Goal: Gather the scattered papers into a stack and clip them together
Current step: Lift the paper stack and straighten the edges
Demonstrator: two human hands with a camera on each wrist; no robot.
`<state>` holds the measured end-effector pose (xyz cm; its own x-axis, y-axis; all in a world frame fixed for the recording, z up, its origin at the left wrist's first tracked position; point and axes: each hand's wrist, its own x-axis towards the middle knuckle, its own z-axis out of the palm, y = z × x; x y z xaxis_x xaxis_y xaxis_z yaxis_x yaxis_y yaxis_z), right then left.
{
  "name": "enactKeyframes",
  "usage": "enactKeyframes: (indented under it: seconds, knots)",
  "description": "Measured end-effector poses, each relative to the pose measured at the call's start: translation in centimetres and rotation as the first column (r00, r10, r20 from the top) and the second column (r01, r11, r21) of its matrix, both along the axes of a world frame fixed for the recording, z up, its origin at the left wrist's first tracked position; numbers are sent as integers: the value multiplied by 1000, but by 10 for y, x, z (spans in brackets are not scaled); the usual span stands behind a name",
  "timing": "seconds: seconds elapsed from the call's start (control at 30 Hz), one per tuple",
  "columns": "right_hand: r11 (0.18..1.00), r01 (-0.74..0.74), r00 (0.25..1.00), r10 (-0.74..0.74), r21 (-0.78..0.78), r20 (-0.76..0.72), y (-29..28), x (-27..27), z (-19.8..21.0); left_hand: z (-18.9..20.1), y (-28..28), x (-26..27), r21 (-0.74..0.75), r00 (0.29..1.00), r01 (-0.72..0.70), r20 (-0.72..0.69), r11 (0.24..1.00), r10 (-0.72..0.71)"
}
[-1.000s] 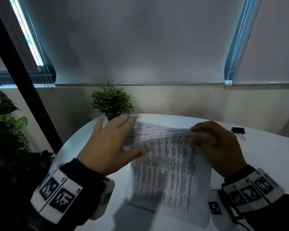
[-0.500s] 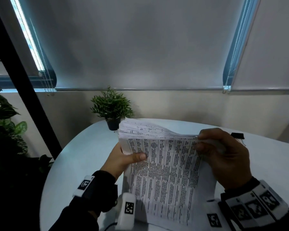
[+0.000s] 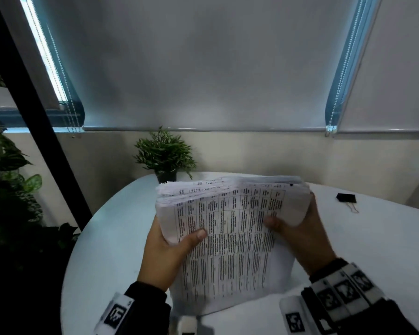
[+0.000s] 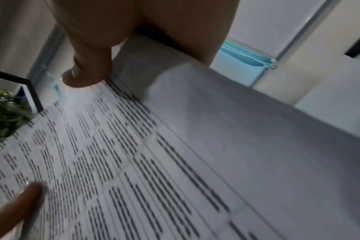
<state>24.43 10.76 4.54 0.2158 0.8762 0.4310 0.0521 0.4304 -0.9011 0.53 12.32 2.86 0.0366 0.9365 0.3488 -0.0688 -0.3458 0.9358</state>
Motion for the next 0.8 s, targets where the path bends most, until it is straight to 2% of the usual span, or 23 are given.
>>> enactKeyframes:
  seconds: [0.1,0.27,0.43,0.6,0.67,0.7,0.73,0.8]
  knots:
    - [994,-34,999,30,-101,-37,3,1,-10,-1,3,0,-18,1000,6,9,1000,-6]
    - [982,-172,976,158,-84,-148,3,5,-4,2,6,0,-19,1000,11,25,1000,-11]
    - [991,-134,972,127,-26,-195,-1,0,2,14,4,3,-30,997,17,73,999,-15]
    - [991,-117,987,110,-58,-114,-4,4,10,11,-1,2,-54,998,46,41,997,-44]
    - [996,70,994,-75,60,85,-12,3,31,7,2,3,-58,997,55,50,997,-52]
    - [966,190,948,-227,175,223,-18,1,47,6,3,3,-55,997,60,51,997,-57]
    - [916,250,868,-356,315,347,-25,-3,65,4,4,2,-48,997,59,52,997,-56]
    - [836,213,681,-499,506,537,-38,-27,96,6,3,4,-38,997,59,54,998,-57]
